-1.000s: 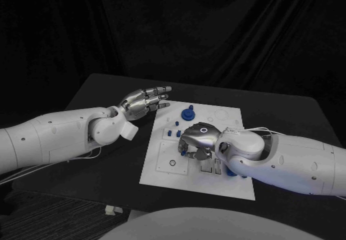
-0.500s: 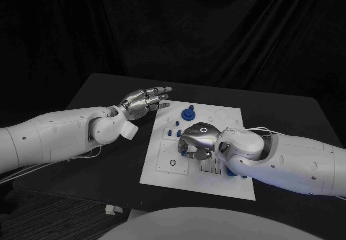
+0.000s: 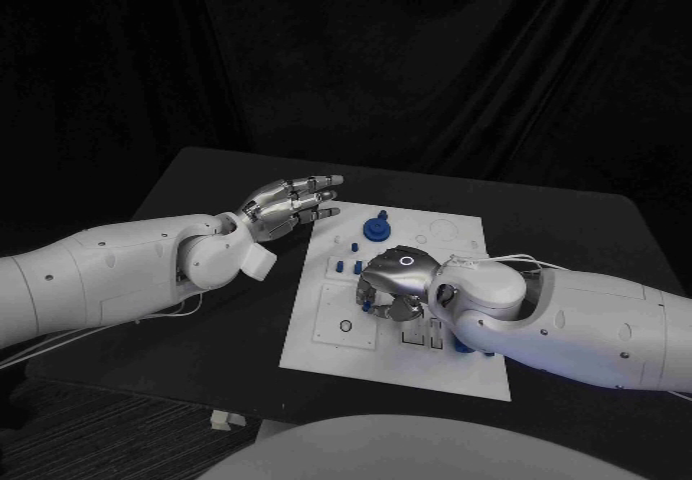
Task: Assemble the parts on the task board
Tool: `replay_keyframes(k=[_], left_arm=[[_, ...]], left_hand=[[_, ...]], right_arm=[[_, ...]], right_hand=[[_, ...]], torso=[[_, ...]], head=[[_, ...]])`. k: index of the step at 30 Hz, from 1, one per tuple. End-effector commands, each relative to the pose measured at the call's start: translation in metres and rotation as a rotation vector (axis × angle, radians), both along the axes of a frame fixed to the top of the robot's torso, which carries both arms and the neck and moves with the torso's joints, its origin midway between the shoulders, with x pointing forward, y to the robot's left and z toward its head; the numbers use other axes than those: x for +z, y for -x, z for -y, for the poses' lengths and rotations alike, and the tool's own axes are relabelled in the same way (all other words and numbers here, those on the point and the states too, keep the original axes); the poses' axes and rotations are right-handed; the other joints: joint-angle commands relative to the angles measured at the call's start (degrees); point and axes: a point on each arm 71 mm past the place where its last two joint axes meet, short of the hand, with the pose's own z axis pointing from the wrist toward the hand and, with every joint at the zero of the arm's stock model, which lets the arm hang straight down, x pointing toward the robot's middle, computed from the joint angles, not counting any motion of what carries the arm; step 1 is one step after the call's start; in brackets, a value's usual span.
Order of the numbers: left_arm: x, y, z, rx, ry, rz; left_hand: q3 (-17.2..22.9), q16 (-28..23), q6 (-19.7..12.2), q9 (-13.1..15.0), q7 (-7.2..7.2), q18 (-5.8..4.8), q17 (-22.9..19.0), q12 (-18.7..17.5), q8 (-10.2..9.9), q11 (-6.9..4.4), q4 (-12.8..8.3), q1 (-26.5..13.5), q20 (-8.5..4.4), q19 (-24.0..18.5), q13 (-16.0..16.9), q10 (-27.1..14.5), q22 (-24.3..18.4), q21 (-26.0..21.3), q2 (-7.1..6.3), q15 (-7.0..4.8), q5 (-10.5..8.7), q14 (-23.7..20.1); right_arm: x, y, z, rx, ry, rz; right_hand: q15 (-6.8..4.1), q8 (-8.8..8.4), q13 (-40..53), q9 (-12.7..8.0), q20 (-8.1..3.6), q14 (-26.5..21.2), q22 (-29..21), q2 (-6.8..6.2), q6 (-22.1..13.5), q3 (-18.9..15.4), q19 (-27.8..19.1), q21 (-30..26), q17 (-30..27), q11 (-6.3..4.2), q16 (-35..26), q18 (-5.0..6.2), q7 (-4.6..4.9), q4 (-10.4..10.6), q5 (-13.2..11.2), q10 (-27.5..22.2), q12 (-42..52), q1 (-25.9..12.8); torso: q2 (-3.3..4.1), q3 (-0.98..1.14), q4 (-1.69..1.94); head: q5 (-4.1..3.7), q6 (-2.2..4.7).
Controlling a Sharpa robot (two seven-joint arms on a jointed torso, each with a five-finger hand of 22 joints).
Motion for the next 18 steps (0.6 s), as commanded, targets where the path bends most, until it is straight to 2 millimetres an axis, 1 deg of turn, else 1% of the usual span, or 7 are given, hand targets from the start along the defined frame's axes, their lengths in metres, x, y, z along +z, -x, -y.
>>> replay_keyframes(k=[1, 6, 10, 13, 15, 18], left_arm=[[0.0, 0.0008, 0.0023, -0.013, 0.018, -0.002], [-0.0009, 0.0009, 0.0024, -0.015, 0.017, -0.006], [-0.0016, 0.0011, 0.0024, -0.016, 0.017, -0.008], [-0.0022, 0.0011, 0.0024, -0.016, 0.016, -0.01], [-0.0025, 0.0012, 0.0024, -0.017, 0.016, -0.011], [-0.0029, 0.0012, 0.0024, -0.018, 0.016, -0.012]], left_hand=[[0.4, 0.2, 0.4, 0.1, 0.13, -0.82, 0.1, -0.2, 0.3, 0.11, -0.1, -0.4, 0.01, 0.2, 0.0, -0.1, 0.0, 0.2, 0.02, 0.11, 0.22, 0.4], [0.4, 0.2, 0.4, 0.1, 0.13, -0.82, 0.1, -0.2, 0.3, 0.11, -0.1, -0.4, 0.01, 0.2, 0.0, -0.1, 0.0, 0.2, 0.02, 0.11, 0.22, 0.4], [0.4, 0.2, 0.4, 0.1, 0.13, -0.82, 0.1, -0.2, 0.3, 0.11, -0.1, -0.4, 0.01, 0.2, 0.0, -0.1, 0.0, 0.2, 0.02, 0.11, 0.22, 0.4], [0.4, 0.3, 0.4, 0.1, 0.19, -0.84, 0.1, -0.2, 0.4, 0.13, -0.1, -0.4, 0.01, 0.2, 0.0, -0.2, -0.1, 0.2, 0.07, 0.13, 0.25, 0.4], [0.4, 0.3, 0.4, 0.1, 0.19, -0.84, 0.1, -0.2, 0.4, 0.13, -0.1, -0.4, 0.01, 0.2, 0.0, -0.2, -0.1, 0.2, 0.07, 0.13, 0.25, 0.4], [0.4, 0.3, 0.4, 0.1, 0.19, -0.84, 0.1, -0.2, 0.4, 0.13, -0.1, -0.4, 0.01, 0.2, 0.0, -0.2, -0.1, 0.2, 0.07, 0.13, 0.25, 0.4]], right_arm=[[-0.002, -0.0003, 0.0008, -0.019, 0.014, -0.004], [-0.0024, -0.0007, 0.0012, -0.02, 0.012, -0.003], [-0.0026, -0.0009, 0.0014, -0.021, 0.012, -0.003], [-0.0026, -0.001, 0.0015, -0.02, 0.012, -0.003], [-0.0026, -0.0011, 0.0015, -0.02, 0.011, -0.002], [-0.0027, -0.0012, 0.0015, -0.021, 0.011, -0.002]], right_hand=[[0.39, -0.34, 0.0, -0.1, -0.02, 0.5, 6.9, -0.43, -0.4, -0.1, -0.4, -0.3, -0.1, -0.09, -0.3, -0.59, 0.0, 0.0, -0.2, -0.5, -0.2, 0.0], [0.42, -0.07, 0.1, 0.1, 0.05, 0.4, 6.9, -0.31, 0.0, 0.1, -0.6, -0.3, -0.2, -0.13, -0.3, -0.56, -0.06, -0.1, 0.3, -0.3, -0.1, 0.2], [0.5, -0.33, 0.1, -0.1, 0.11, 0.3, 6.8, -0.58, -0.6, 0.0, -0.7, -0.7, -0.4, 0.03, -0.5, -0.5, 0.13, -0.2, 0.3, -0.7, -0.2, 0.0], [0.8, -0.61, 0.0, -0.4, 0.31, 0.1, 6.7, -0.87, -1.9, -0.1, -1.0, -1.1, -0.7, 0.37, -0.6, -0.47, 0.55, 0.1, -0.3, -1.4, -0.4, -0.6], [1.15, -0.64, 0.0, -0.8, 0.6, -0.2, 6.6, -1.32, -3.7, -0.3, -1.2, -1.5, -1.0, 0.8, -0.9, -0.43, 1.03, 0.5, -1.4, -2.2, -0.6, -1.3], [1.24, -0.65, 0.0, -1.2, 0.77, -0.4, 6.5, -1.7, -5.4, -0.5, -1.4, -1.8, -1.3, 0.83, -1.1, -0.34, 1.07, 0.8, -2.1, -2.8, -0.5, -1.8]], torso=[[0.01, -0.01, -0.04], [0.02, 0.0, -0.03], [0.03, 0.02, -0.03], [0.03, 0.02, -0.01], [0.02, 0.02, 0.01], [0.02, 0.02, -0.03]], head=[[0.0, -0.01], [0.03, -0.01], [0.01, -0.01], [-0.03, -0.01], [-0.03, -0.01], [0.03, -0.01]])
